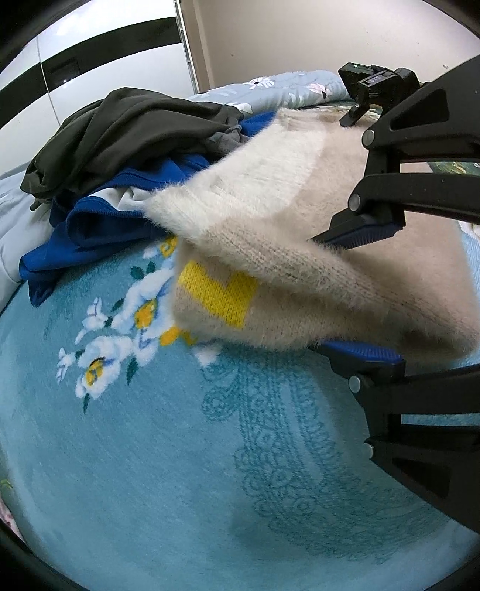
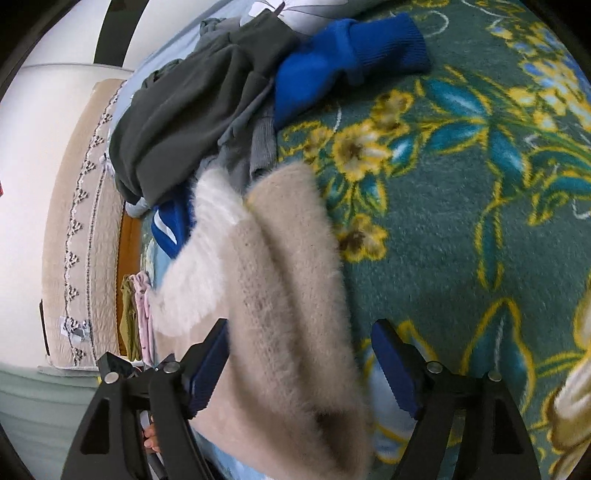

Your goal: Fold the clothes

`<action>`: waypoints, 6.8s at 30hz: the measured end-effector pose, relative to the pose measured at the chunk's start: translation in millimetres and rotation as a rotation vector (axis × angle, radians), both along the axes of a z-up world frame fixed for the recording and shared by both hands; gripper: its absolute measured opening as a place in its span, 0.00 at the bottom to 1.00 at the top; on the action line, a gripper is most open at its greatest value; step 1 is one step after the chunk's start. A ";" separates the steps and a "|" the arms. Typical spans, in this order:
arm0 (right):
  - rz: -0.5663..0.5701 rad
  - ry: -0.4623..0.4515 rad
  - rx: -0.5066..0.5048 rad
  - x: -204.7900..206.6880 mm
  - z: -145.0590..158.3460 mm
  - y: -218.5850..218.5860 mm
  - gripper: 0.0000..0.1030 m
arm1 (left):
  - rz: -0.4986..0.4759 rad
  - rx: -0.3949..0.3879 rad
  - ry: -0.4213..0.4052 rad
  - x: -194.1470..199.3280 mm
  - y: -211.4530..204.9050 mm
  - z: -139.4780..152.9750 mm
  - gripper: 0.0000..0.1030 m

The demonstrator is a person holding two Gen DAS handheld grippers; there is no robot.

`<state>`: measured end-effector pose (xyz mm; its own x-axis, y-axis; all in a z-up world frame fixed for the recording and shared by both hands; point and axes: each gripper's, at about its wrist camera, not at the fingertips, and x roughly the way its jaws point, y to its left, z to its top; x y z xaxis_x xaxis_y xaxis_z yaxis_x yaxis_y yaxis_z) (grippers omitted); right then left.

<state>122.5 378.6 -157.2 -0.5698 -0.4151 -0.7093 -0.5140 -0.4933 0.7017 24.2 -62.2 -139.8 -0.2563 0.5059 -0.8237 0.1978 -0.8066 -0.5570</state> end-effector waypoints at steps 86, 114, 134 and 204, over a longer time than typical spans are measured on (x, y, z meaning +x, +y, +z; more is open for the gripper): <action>-0.117 0.014 0.013 -9.7 72.0 -36.7 0.34 | 0.087 0.169 0.091 10.1 -7.9 34.6 0.30; 0.492 0.373 -0.026 -329.9 228.7 -339.8 0.33 | 0.460 0.021 0.473 17.7 -345.4 207.5 0.30; 0.743 0.320 -0.065 -570.3 182.6 -566.4 0.33 | 0.764 -0.003 0.419 -24.0 -572.2 147.2 0.30; 0.893 0.472 0.425 -542.1 139.9 -634.7 0.54 | 0.627 -0.364 0.320 -39.1 -513.9 114.0 0.41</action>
